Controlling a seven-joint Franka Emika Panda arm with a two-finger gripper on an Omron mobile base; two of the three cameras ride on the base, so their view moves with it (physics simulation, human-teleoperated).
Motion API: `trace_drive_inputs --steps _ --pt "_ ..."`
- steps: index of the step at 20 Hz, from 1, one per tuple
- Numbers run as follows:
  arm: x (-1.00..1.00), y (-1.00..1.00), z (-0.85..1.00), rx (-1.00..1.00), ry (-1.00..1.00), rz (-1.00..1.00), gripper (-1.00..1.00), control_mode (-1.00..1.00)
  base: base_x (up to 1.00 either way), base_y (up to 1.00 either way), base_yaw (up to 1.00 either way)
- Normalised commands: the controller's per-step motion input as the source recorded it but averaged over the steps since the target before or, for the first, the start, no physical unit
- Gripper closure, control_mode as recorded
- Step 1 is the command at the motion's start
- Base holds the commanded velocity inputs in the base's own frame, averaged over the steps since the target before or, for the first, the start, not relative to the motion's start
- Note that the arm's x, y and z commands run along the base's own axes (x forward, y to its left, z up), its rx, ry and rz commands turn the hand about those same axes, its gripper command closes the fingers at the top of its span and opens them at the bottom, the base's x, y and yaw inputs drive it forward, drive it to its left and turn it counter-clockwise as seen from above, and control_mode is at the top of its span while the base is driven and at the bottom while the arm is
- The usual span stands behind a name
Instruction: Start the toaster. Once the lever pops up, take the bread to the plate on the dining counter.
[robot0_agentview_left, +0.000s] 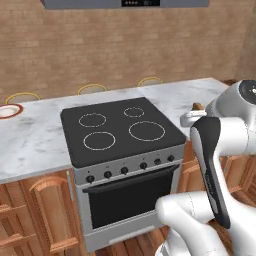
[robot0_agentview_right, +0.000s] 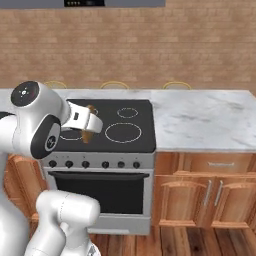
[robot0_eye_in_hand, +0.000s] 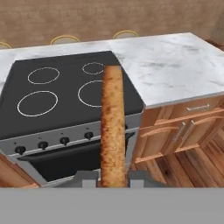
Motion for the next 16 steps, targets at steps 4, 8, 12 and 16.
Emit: trace_drive_inputs --steps 4,8,12,16 --pt "0.00 0.00 0.00 0.00 0.00 0.00 1.00 1.00 -0.05 0.90 0.13" --pt "0.00 0.00 0.00 0.00 0.00 0.00 1.00 1.00 0.00 0.96 0.10" --pt "0.00 0.00 0.00 0.00 0.00 0.00 1.00 1.00 0.00 1.00 0.06" --pt "0.00 0.00 0.00 0.00 0.00 0.00 1.00 1.00 0.00 0.97 0.01"
